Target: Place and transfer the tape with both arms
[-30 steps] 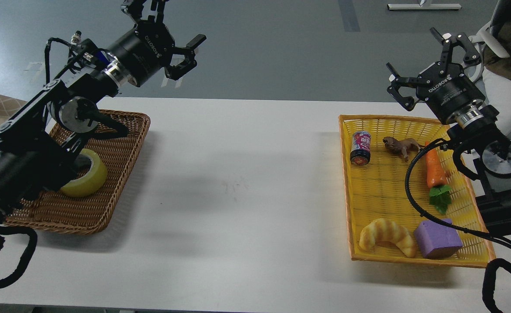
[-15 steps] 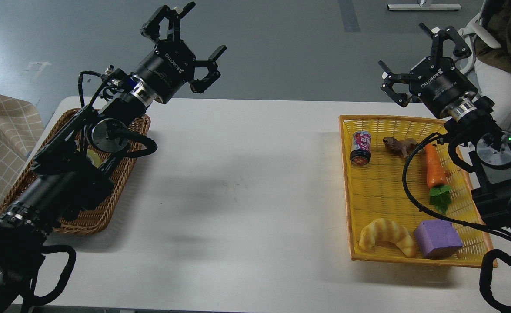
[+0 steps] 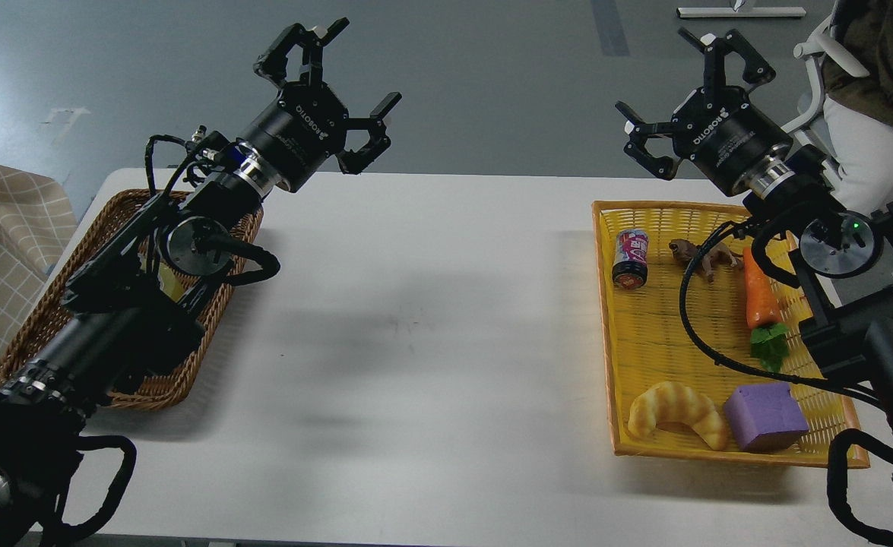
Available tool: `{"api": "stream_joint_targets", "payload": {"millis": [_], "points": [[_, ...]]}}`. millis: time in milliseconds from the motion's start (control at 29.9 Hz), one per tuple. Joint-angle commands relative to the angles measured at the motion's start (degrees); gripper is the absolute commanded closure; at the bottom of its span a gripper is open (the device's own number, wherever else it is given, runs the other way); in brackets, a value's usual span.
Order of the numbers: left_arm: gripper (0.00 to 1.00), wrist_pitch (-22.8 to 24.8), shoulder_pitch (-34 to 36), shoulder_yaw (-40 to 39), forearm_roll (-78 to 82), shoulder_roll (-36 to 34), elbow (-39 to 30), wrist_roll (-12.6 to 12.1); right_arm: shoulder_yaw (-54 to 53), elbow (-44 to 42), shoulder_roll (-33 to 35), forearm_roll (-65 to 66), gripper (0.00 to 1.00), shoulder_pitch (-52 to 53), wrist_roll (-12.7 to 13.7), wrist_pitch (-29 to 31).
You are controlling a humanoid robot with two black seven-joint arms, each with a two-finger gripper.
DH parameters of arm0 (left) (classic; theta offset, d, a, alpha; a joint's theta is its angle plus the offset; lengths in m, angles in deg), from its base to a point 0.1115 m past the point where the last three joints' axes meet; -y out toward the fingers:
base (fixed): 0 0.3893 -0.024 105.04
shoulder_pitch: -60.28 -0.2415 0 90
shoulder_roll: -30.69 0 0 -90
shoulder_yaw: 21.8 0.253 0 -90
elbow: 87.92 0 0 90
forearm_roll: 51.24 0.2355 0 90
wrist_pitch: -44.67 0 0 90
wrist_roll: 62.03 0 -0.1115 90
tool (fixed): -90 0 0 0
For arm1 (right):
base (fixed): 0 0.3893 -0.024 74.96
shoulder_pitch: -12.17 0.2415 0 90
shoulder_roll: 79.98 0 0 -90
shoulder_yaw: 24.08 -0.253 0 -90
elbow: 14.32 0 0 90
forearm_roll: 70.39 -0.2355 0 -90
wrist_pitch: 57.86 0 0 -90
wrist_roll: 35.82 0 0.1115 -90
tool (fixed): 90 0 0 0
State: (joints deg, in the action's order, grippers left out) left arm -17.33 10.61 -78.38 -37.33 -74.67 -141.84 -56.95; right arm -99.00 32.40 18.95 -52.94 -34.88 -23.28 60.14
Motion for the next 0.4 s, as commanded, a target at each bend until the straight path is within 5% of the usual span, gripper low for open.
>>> {"api": "stream_joint_targets", "payload": {"millis": [0, 368], "points": [[0.02, 0.00, -0.08, -0.02, 0.07, -0.02, 0.13, 0.10, 0.04, -0.41, -0.15, 0.04, 0.01, 0.03, -0.06, 0.00], [0.02, 0.00, -0.16, -1.16, -0.29, 0.50, -0.13, 0.45, -0.49, -0.50, -1.20, -0.05, 0.01, 0.03, -0.32, 0.00]]}}
